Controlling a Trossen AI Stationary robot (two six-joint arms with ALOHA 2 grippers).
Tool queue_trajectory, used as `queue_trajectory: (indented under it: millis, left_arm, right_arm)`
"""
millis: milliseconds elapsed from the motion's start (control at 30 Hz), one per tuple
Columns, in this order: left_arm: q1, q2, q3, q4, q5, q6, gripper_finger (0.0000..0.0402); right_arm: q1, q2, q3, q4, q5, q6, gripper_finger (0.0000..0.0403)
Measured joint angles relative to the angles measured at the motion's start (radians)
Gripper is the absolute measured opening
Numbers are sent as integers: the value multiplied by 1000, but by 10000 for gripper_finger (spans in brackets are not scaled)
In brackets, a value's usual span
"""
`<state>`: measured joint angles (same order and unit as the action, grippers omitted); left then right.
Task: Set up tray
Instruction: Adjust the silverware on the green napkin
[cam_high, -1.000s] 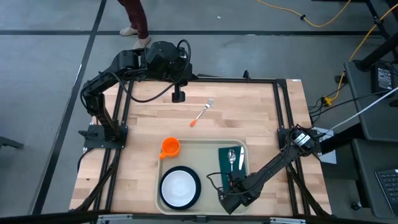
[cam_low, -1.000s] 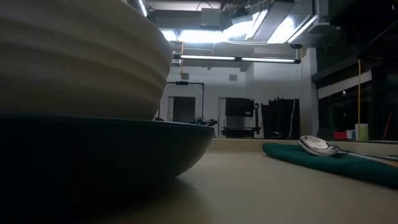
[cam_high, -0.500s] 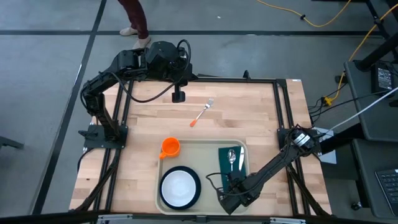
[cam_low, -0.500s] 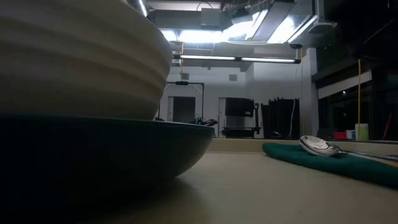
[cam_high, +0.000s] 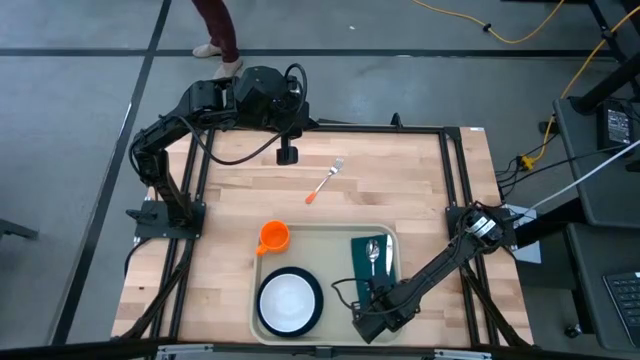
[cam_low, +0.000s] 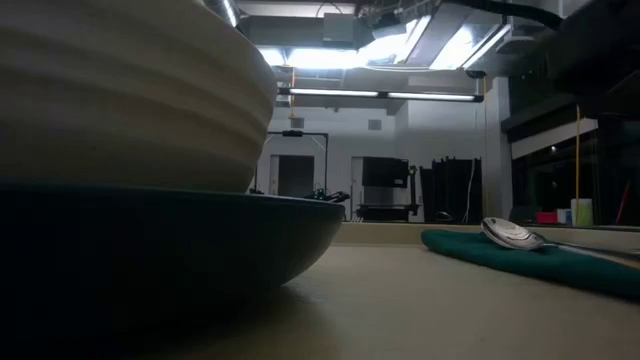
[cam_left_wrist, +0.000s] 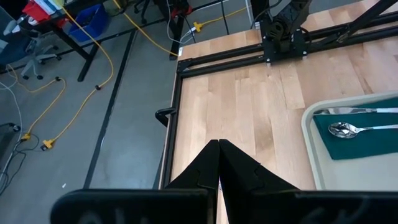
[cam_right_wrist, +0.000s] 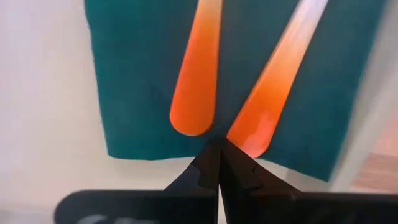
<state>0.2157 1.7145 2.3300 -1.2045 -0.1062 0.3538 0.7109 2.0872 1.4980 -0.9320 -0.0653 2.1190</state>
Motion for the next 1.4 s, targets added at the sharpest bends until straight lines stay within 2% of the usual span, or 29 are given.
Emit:
queue_trajectory:
  millis: [633, 1133, 1400]
  left_arm:
    - [0, 0, 0, 1, 0, 0, 4]
    - [0, 0, 0, 5, 0, 8, 4]
    - [0, 0, 0, 5, 0, 8, 4]
  right_arm:
    - [0, 0, 0, -30, -18, 15, 4]
    - [-6, 0, 0, 11, -15, 15, 4]
    - [-42, 0, 0, 55, 31, -26, 4]
